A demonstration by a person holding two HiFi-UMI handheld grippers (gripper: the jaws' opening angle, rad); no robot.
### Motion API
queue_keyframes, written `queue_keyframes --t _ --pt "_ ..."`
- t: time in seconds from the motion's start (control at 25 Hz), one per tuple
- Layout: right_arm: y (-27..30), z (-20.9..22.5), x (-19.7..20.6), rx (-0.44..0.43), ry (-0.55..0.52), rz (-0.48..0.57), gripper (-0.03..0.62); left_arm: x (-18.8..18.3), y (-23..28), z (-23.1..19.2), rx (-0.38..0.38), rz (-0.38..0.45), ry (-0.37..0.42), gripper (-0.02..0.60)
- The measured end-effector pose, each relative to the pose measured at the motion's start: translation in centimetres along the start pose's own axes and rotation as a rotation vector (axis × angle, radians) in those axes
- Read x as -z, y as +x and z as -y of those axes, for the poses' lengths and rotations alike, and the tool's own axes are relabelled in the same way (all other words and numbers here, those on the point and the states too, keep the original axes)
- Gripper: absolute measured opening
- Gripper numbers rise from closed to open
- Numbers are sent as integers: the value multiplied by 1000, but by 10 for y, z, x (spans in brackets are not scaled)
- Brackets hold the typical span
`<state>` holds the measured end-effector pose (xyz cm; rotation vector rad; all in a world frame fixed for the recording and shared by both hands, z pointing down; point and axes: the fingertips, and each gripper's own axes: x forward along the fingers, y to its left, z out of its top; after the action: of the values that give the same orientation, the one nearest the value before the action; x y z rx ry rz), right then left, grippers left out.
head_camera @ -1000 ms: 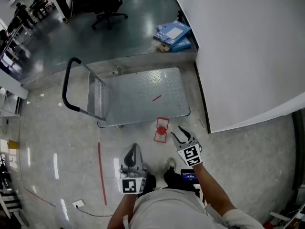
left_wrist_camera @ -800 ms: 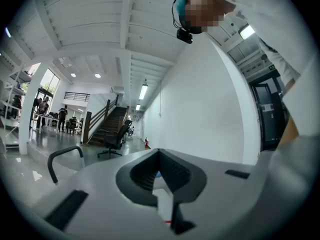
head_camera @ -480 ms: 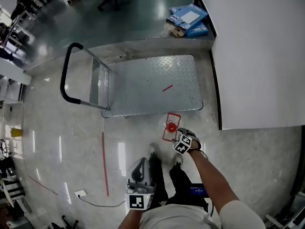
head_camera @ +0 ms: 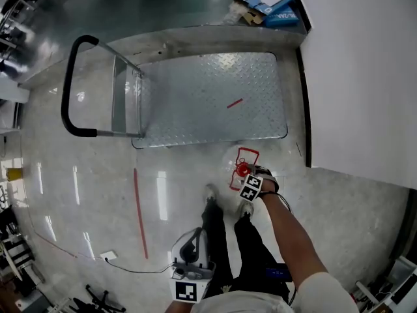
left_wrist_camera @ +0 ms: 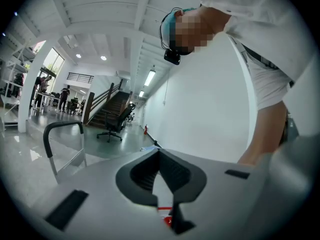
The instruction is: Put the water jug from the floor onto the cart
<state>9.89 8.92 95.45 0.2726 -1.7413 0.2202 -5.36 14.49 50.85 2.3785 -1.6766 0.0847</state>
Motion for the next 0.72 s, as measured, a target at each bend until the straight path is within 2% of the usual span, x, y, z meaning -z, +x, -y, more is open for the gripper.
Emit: queue_keyframes --t 0.16,0.32,0.52,0.72 --pt "19 2 3 -16 -10 -26 272 16 -7 -5 0 -30 -19 3" --pt "26 14 0 21 -18 -13 270 30 -12 -10 -9 -51 -42 3" --pt "37 11 7 -28 -45 -62 288 38 -11 -15 -19 -54 -58 3" --pt "47 6 8 -16 -50 -76 288 42 -15 -20 -26 -59 -70 3"
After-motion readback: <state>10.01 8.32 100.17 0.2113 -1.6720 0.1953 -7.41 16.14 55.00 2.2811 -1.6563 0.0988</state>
